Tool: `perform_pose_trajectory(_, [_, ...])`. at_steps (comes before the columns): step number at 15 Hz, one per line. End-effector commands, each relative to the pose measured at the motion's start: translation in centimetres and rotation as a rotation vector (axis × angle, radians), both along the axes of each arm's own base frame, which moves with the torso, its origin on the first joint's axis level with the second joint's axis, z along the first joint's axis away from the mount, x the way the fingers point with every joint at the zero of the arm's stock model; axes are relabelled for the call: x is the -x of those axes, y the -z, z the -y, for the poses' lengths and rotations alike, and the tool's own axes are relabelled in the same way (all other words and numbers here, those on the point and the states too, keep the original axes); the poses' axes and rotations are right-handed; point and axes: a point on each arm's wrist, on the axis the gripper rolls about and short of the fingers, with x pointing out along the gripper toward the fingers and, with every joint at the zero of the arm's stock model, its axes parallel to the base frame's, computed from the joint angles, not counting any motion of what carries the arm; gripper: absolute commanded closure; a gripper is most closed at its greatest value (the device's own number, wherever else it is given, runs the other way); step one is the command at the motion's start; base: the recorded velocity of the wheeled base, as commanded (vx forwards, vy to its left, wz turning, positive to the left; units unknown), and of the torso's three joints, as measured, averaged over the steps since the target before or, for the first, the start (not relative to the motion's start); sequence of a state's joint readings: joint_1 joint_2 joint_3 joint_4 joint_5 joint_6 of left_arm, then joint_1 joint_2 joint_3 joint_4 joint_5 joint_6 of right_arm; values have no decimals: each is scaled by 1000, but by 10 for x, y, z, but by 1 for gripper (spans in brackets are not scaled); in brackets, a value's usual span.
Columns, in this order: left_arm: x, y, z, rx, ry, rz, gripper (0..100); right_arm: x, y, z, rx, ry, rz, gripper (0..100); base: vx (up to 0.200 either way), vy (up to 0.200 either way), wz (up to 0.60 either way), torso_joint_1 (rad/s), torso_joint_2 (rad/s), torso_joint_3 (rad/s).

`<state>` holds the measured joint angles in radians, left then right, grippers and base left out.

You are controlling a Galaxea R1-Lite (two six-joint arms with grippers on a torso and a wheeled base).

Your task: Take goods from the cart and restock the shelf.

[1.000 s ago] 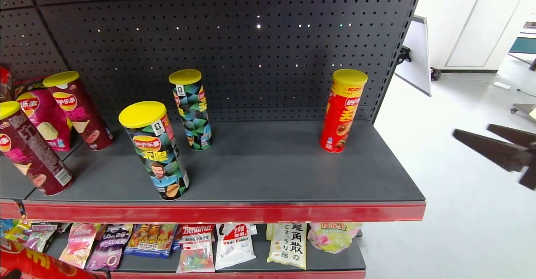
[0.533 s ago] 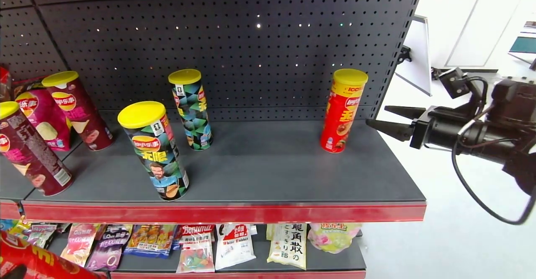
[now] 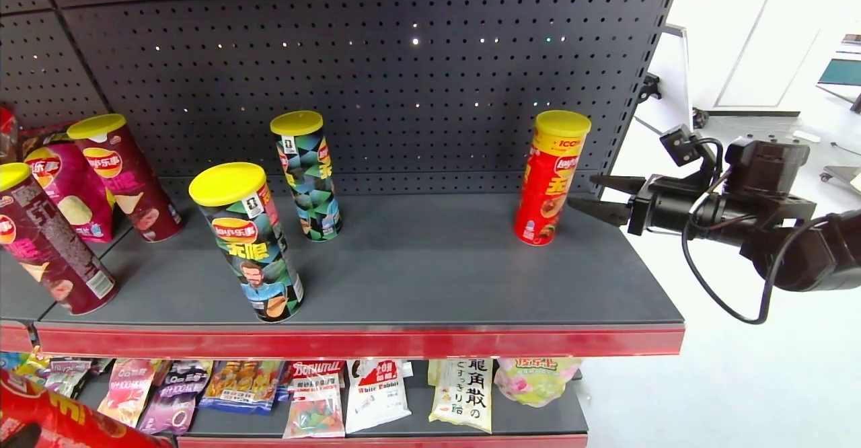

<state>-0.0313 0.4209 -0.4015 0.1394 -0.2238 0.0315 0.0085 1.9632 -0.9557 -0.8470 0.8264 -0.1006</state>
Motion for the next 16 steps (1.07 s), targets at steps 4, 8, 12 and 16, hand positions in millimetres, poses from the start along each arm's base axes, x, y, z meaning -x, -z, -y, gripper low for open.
perform_pose_trajectory(4, [0, 0, 0, -1, -2, 2, 100, -17, 3, 1, -6, -36, 18, 0, 0, 0, 0, 0, 0, 0])
perform_pose_trajectory(8, [0, 2, 0, 0, 10, -4, 100, -22, 3, -2, -7, -57, 27, 0, 0, 0, 0, 0, 0, 0])
perform_pose_trajectory(12, [-1, 2, 1, 2, 25, -13, 100, -36, 4, -3, -8, -67, 45, 0, 0, 0, 0, 0, 0, 0])
perform_pose_trajectory(16, [-2, 2, 1, 4, 33, -18, 100, -39, 4, -9, -12, -106, 50, 0, 0, 0, 0, 0, 0, 0])
